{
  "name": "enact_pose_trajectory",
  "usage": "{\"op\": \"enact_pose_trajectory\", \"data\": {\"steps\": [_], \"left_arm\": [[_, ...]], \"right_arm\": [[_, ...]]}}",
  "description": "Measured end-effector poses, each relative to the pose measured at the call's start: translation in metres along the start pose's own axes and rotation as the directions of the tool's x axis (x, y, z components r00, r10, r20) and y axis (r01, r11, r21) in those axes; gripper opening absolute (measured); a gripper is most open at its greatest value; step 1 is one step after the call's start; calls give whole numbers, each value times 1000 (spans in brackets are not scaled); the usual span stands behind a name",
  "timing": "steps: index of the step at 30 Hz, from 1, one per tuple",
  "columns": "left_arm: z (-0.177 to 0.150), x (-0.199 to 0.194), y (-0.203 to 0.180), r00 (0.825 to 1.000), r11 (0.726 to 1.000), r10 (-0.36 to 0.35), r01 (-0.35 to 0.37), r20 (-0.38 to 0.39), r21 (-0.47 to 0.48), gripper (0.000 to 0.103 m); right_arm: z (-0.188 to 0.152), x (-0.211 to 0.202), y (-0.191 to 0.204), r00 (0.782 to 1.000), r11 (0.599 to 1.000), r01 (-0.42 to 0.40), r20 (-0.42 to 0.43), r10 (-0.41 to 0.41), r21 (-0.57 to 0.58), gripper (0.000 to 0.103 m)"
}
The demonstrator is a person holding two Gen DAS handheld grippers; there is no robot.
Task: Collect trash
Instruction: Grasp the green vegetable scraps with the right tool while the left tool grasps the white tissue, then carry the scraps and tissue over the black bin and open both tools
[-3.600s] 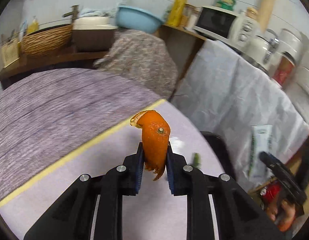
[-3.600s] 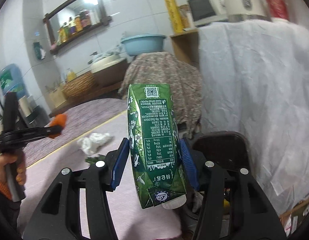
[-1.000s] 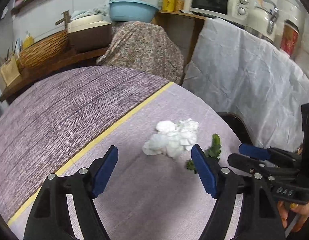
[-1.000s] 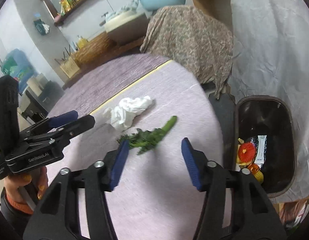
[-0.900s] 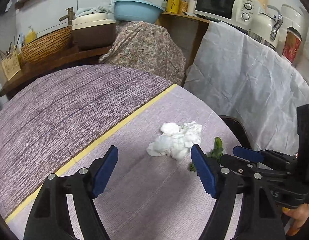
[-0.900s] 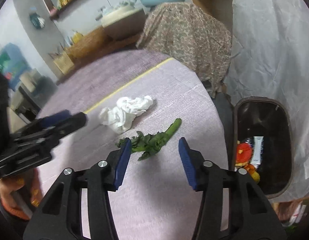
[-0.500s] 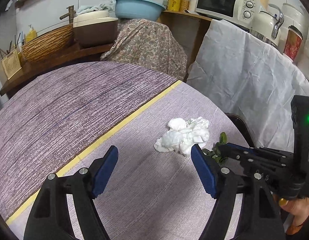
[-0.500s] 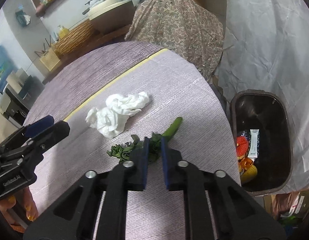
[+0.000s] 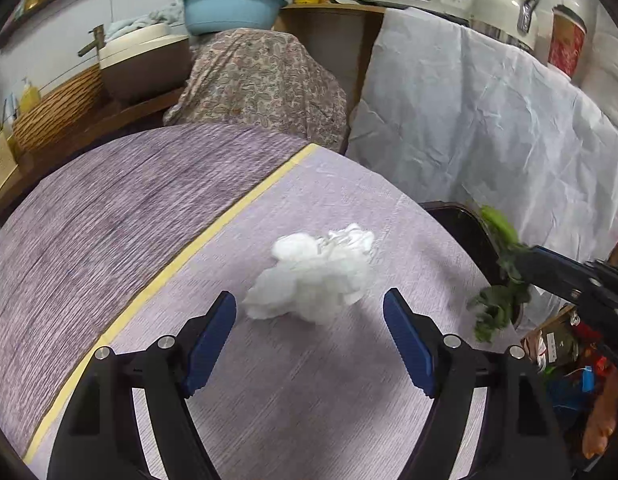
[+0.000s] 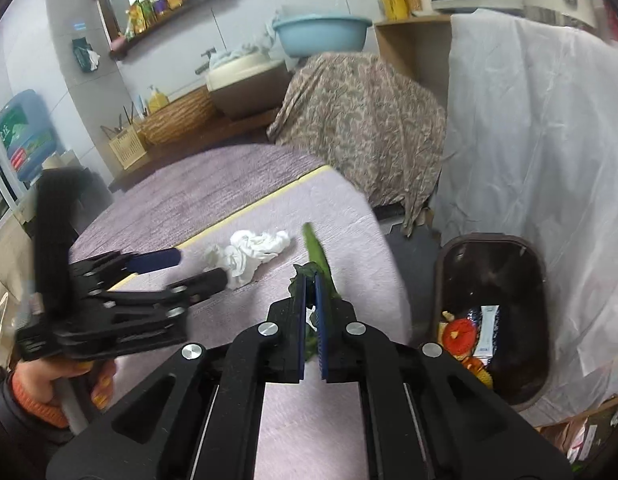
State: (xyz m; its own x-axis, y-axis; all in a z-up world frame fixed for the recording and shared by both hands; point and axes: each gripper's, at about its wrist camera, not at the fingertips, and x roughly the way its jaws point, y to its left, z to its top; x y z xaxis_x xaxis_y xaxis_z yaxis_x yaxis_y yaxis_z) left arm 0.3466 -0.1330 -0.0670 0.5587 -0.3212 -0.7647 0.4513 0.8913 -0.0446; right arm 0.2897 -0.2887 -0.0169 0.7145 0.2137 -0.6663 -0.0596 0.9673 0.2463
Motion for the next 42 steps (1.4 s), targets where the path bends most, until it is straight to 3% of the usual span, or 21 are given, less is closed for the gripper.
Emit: {"op": "enact_pose_trajectory", "data": {"steps": [5,9,12,18,28,37,42], "left_arm": [[8,21,-11,998,997,63,-62,-17,37,74],[10,29,-10,995,995,93,-93,-28,21,50],[11,27,-11,995,995,102,-102,-15,19,38],[12,20,-6,995,995,97,-97,4,-22,26],[17,-6,-18,997,998,42,-40,63,-40,24],[34,-27,-78,989,997,-81,79,123,25,24],[43,-20,-116,984,990,-130,123,118,67,24]], "right_arm": [[-6,-24,-11,1000,1000,5,29,-5,-1,5],[-10,-34,-11,999,1000,1,47,0,-17,5],[-12,-37,-10,999,1000,-1,52,2,-26,5],[-17,-37,-8,998,1000,-7,60,8,-26,5],[-22,-41,-17,997,1000,-18,77,19,-14,5],[-25,-61,-48,992,999,19,124,-24,38,5],[-26,-67,-81,985,992,101,136,-111,77,5]]}}
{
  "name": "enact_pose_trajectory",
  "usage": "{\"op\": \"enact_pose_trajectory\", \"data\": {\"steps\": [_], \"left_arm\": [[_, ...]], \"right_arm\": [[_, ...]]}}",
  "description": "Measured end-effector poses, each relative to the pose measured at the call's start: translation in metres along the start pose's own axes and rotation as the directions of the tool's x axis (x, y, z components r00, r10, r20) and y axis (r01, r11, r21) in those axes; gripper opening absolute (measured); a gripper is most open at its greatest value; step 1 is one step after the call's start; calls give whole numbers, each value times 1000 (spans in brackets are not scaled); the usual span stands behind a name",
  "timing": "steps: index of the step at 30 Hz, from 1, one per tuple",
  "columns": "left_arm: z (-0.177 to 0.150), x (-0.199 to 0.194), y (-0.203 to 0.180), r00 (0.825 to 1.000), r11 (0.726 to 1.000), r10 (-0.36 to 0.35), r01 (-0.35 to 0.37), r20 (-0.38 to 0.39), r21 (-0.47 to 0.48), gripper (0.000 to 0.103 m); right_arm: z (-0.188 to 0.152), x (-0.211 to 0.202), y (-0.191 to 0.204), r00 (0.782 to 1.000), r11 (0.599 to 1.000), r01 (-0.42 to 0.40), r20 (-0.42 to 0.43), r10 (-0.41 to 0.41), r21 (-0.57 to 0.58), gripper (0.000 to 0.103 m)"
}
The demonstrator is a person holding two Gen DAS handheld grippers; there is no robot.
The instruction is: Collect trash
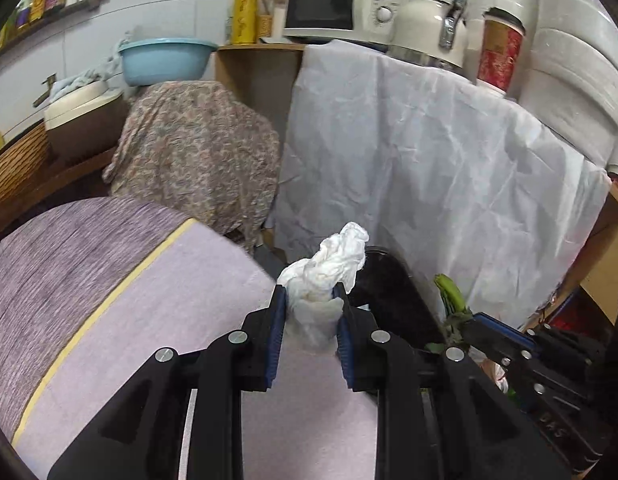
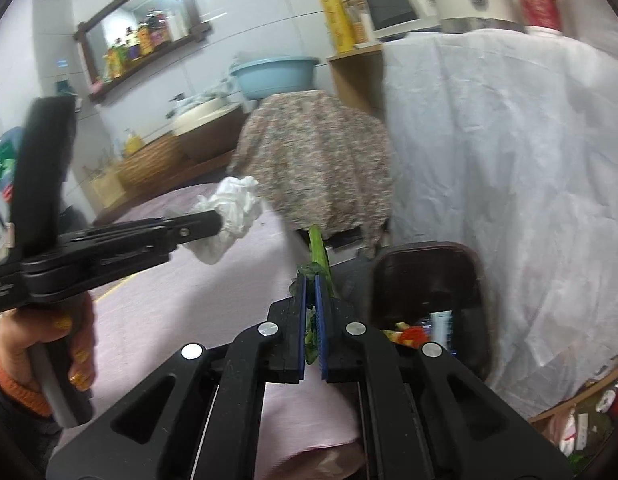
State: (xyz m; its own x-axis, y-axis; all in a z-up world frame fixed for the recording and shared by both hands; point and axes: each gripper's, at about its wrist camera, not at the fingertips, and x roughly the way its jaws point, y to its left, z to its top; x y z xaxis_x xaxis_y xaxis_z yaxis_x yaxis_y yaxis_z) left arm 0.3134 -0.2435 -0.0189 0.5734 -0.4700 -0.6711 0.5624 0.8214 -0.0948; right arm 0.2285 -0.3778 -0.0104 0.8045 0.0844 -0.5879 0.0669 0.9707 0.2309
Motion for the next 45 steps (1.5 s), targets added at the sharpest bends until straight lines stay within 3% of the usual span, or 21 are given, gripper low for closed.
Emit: {"op": "enact_pose_trajectory", "data": {"steps": [9,14,17,19,20,21,27,35,41,45], "left_arm": [[7,67,-47,983,992,-125,121,-138,-37,24],[4,104,-65,972,992,-125,122,-199,-28,24],[2,120,-72,969,993,-118,116,-215,-22,31],[1,125,-74,969,993,-120,116,-218,-31,46],[0,126,-75,969,993,-118,114,-215,-28,55],[0,125,-77,973,994,-105,104,-206,-18,65],[1,119,-81,978,995,-97,101,-184,10,78],[2,107,-81,979,994,-109,113,-170,10,81],[-1,73,-66,988,995,-99,100,-117,1,82],[-5,32,-47,996,996,-84,84,-39,-10,86]], "right_arm": [[-15,42,-66,991,992,110,-78,-105,63,5],[-29,65,-96,985,986,133,-124,-121,98,6],[-39,79,-113,978,979,167,-149,-149,117,8],[-47,88,-121,972,977,179,-175,-156,120,29],[-51,91,-124,968,973,196,-182,-172,122,57],[-54,92,-127,965,969,215,-177,-192,125,67],[-68,93,-138,967,964,218,-164,-193,153,67],[-72,85,-135,970,961,213,-159,-186,175,68],[-67,63,-119,962,956,261,-117,-247,134,70],[-61,41,-102,954,950,299,-68,-293,91,70]]}}
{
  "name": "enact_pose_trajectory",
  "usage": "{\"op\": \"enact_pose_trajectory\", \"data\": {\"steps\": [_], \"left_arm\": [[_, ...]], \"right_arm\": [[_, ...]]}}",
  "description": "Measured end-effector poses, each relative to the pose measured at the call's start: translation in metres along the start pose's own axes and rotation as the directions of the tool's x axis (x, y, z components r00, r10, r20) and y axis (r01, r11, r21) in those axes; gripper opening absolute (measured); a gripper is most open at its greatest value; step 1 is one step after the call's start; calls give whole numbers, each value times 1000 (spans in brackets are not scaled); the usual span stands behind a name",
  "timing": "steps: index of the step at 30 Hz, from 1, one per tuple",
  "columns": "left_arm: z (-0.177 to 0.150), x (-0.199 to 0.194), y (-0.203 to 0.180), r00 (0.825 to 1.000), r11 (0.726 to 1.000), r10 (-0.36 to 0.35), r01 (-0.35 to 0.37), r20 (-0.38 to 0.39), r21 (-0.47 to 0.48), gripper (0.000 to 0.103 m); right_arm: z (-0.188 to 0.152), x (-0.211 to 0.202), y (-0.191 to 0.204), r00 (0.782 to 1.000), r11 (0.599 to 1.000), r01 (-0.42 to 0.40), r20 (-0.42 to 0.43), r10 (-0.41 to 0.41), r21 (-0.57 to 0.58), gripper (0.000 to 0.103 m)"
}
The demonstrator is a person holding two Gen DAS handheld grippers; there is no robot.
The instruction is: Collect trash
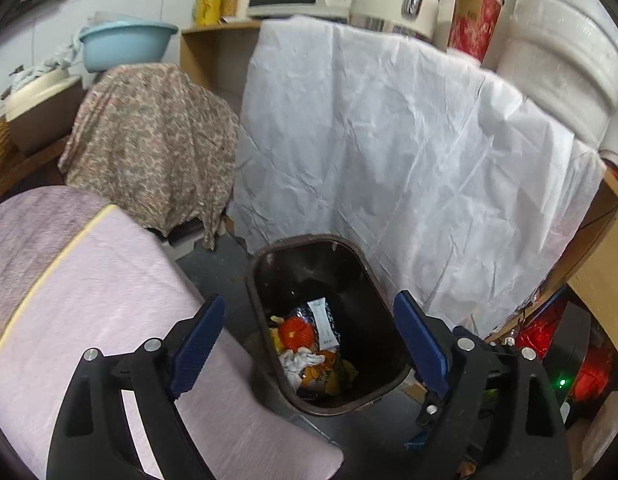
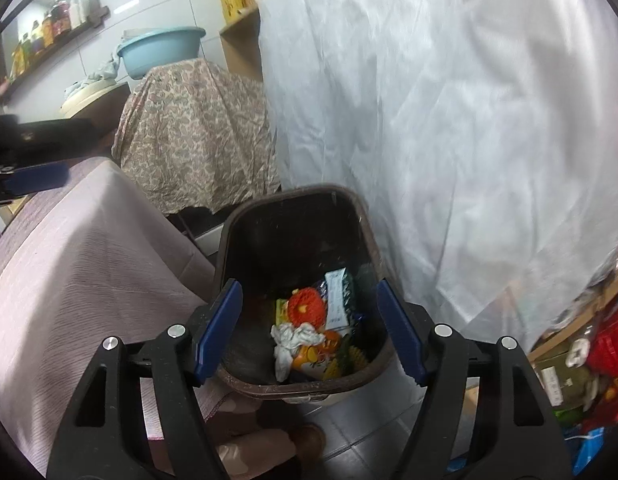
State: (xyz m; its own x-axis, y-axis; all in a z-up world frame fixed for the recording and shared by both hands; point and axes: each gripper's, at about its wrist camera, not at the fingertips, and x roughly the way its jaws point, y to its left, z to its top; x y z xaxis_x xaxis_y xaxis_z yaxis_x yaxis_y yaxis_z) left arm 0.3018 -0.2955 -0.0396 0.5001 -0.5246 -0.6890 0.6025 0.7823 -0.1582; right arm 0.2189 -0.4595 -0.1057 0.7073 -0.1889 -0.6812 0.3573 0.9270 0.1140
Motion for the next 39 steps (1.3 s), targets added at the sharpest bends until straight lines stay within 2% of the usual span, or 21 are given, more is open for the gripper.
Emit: {"op": "enact_pose_trajectory", "data": {"steps": [2,5,7,11,13,19,23,27,30,32,36,39], "left_arm": [[-4,-22,8,999,1000,15,-15,41,-5,89],[-14,-66,20,991,998,63,-64,120,2,95],[-21,-92,28,982,995,96,-98,162,3,98],[-42,-145,47,959,988,152,-151,238,-20,98],[-58,-171,52,943,982,185,-185,278,-29,98],[-111,-230,56,882,953,294,-299,367,-46,98],[-144,-256,59,858,941,338,-320,388,-110,98],[-176,-278,62,802,895,445,-393,398,-209,98],[-192,-291,64,777,868,495,-418,390,-269,98],[-200,-296,64,777,862,502,-413,380,-294,98],[-209,-301,55,781,865,494,-397,382,-307,98],[-215,-307,47,766,867,490,-381,416,-320,98]], "right_arm": [[1,-19,10,999,999,22,44,-21,-29,70],[4,-51,30,992,996,46,125,-37,-70,83],[4,-74,46,984,995,41,178,-23,-96,84],[2,-113,79,969,992,-7,245,38,-127,94],[-3,-133,94,958,990,-38,276,76,-139,97],[-26,-185,137,932,973,-77,330,148,-219,97],[-50,-215,152,916,960,-143,335,220,-239,97],[-73,-244,161,890,953,-140,388,240,-268,97],[-83,-261,163,873,948,-150,413,260,-280,97],[-91,-271,163,862,944,-150,428,271,-294,97],[-108,-285,161,859,942,-141,435,270,-305,97],[-118,-291,158,865,942,-149,421,272,-302,97]]}}
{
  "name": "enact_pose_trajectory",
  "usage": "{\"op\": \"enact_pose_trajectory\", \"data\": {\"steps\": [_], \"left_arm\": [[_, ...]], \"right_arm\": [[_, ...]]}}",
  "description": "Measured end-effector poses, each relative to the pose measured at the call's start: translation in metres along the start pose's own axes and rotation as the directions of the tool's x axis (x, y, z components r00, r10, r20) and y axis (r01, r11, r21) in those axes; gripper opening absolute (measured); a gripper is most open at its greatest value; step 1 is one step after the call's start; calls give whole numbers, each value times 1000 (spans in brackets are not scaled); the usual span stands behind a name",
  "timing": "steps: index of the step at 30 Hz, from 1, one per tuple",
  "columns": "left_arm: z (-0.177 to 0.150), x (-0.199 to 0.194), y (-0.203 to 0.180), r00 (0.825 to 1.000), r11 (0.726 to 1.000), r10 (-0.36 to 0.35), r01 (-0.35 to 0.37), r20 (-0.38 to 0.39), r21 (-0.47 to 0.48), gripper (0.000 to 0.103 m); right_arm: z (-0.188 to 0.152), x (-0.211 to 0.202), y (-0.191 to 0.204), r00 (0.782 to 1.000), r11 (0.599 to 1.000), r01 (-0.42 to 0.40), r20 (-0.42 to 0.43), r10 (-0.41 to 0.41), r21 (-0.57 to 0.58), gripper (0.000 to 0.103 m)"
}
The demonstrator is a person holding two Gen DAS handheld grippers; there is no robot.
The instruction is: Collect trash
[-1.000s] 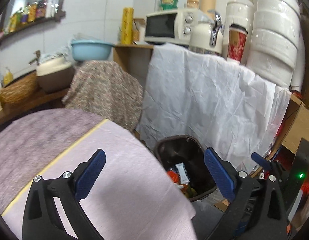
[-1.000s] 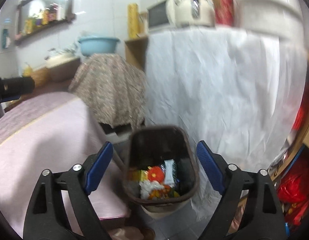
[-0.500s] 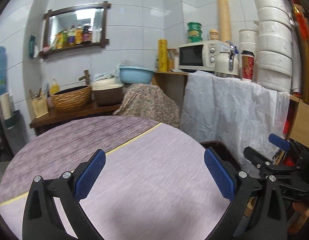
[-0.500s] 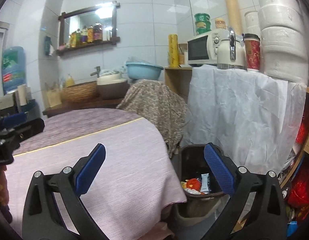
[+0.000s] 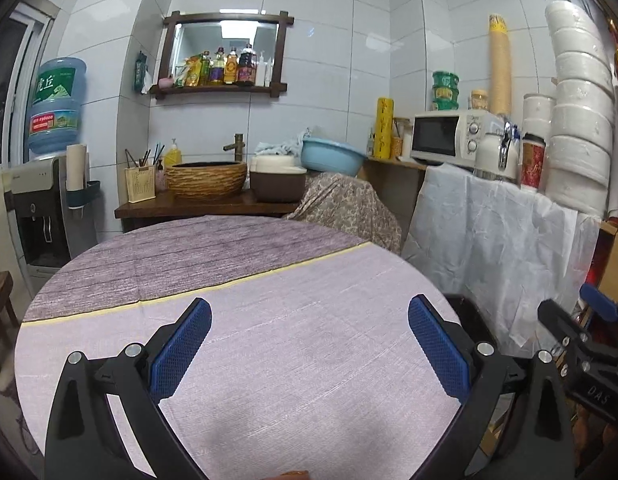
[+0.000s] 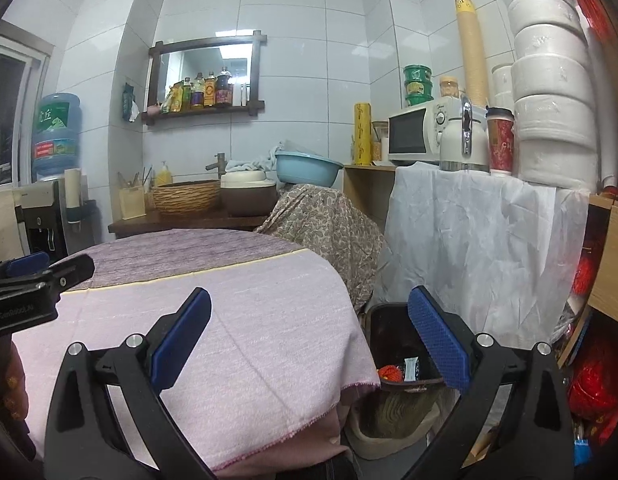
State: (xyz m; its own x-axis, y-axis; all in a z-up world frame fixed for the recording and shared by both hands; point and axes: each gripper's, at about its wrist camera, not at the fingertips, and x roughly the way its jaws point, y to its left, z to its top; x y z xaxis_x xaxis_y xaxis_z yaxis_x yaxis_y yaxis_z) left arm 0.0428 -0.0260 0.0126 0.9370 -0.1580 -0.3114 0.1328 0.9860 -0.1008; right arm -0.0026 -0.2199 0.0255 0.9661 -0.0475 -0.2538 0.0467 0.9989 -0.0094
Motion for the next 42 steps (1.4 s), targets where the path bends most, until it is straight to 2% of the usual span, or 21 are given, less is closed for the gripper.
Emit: {"op": "enact_pose_trajectory", "data": {"steps": [3,9,20,42], "left_arm": [[-2,-8,-5,999,1000,-6,6,37,0,98],[-3,-10,-11,999,1000,12,-14,45,27,98],[-5,-13,-5,998,999,35,-36,43,13,98],[-4,-13,-3,999,999,27,-27,27,21,98]], "right_arm": [[-2,-8,-1,1000,1000,-9,13,9,11,97],[0,-13,1,1000,1000,-16,27,16,8,97],[1,-12,-2,999,1000,-23,24,22,14,97],[0,-11,1,1000,999,-25,17,25,20,97]]}}
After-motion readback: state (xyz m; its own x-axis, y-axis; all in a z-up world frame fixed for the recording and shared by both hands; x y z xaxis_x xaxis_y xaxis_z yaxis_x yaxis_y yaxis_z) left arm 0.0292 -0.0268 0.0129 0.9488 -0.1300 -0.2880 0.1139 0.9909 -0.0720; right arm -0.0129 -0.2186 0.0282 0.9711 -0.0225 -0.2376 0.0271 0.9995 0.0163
